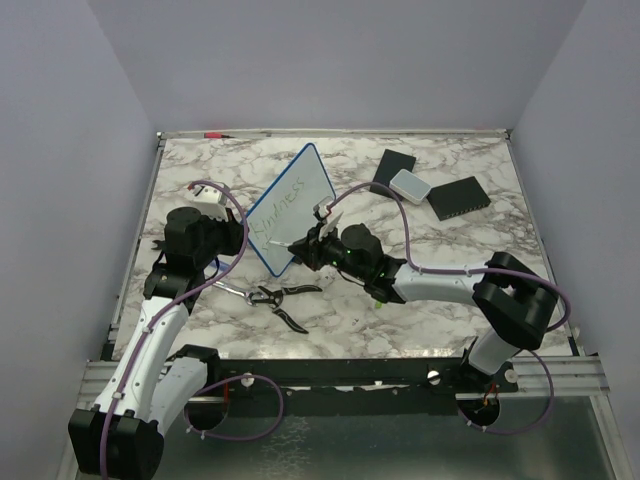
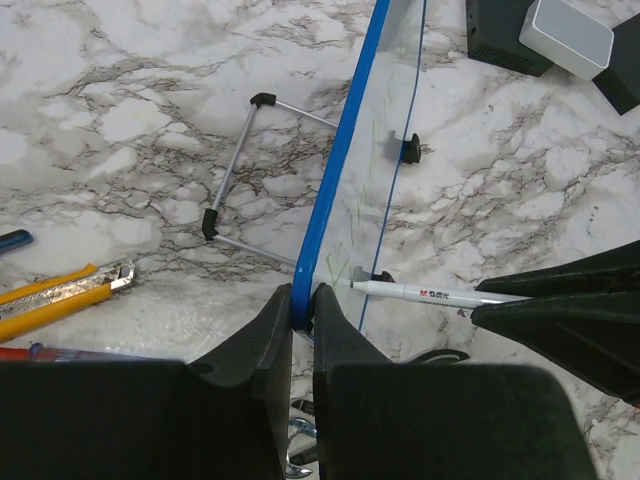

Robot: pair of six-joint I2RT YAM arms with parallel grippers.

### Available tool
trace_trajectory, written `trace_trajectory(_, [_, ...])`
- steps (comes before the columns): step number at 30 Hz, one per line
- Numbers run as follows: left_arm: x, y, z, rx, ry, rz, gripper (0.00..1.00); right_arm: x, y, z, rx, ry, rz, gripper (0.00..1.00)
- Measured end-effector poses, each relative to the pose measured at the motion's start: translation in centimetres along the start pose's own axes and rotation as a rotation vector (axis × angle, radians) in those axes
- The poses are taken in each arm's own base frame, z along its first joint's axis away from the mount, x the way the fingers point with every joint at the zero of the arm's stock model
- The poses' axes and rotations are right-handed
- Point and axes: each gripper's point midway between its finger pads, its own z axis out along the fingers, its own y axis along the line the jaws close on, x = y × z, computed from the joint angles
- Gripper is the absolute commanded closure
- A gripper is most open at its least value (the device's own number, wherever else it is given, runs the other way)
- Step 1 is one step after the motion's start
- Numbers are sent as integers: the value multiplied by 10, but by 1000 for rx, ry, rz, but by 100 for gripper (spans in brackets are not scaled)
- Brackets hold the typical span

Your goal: Write a sentence on the whiteboard

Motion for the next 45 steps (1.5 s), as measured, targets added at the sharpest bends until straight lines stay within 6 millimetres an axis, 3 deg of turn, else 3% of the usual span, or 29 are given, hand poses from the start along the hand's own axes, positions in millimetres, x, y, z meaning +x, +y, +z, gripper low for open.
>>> trace_trajectory(21, [0, 0, 0, 0, -1, 0, 97, 32, -4, -7, 12, 69, 22, 99])
trace_trajectory(45, [0, 0, 0, 0, 0, 0, 97, 32, -9, -7, 49, 61, 30, 99])
